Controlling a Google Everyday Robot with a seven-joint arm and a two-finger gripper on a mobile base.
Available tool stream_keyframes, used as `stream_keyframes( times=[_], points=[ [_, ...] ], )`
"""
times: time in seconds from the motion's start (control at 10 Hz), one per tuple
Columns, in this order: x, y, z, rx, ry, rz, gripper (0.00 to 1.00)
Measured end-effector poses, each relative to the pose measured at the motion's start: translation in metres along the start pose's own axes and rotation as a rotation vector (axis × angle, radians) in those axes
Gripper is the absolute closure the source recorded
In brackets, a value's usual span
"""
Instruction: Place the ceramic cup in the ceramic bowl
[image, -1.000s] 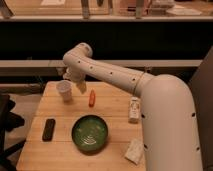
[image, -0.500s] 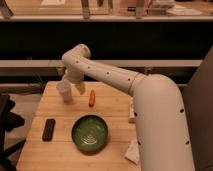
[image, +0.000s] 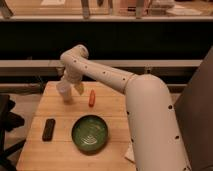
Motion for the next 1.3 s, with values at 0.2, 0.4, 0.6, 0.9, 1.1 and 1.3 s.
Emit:
stream_keyframes(
  times=[0.2, 0.4, 0.6, 0.9, 1.1, 1.3],
  points=[
    [-0.002, -0.002, 0.006, -0.010, -0.011, -0.008, 0.20],
    [-0.006, -0.006, 0.013, -0.023, -0.027, -0.024, 0.20],
    [-0.005, -0.007, 0.018, -0.032, -0.038, -0.032, 0.20],
    [0.000, -0.006, 0.024, -0.041, -0.046, -0.031, 0.20],
    [-0.001, -0.007, 0.028, -0.045, -0.056, -0.038, 0.20],
    [0.000, -0.007, 0.032, -0.049, -0.065, -0.044, 0.20]
  ],
)
